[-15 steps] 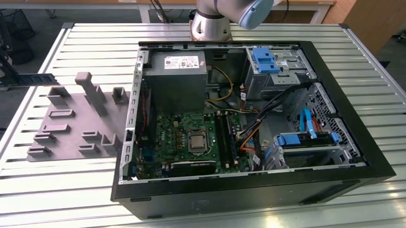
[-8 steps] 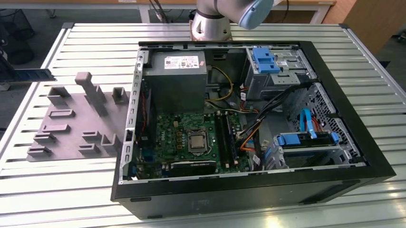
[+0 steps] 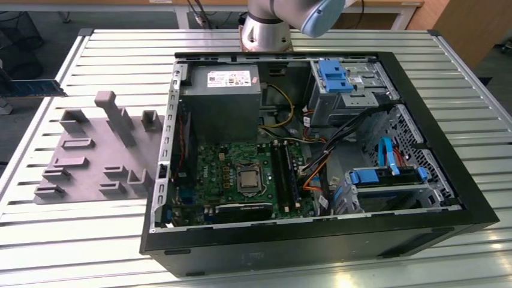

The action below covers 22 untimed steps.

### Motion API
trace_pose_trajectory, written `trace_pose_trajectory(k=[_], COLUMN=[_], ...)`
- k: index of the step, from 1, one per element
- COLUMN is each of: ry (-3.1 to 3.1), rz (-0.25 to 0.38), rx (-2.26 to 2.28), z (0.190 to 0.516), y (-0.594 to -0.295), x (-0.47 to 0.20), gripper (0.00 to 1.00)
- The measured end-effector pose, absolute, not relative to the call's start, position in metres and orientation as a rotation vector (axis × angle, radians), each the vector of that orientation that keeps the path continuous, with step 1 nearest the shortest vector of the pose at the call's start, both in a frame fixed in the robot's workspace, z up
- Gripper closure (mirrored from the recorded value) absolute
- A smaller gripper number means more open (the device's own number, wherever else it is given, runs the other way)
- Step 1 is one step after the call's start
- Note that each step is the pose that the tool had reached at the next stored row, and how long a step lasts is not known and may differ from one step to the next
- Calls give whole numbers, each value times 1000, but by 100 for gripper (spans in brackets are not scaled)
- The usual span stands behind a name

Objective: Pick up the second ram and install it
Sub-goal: 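Pick up the second ram and move it above second insertion slot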

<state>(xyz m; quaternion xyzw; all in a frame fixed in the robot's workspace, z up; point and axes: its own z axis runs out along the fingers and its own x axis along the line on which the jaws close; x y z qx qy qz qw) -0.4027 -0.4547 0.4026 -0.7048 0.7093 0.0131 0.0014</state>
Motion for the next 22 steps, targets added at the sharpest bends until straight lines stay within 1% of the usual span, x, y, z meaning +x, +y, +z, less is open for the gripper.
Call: trace_pose_trajectory(k=[22], ry=[2226], rz=[41], rx=[-2212], z=[403], y=[-455], x=[-391], gripper=[86])
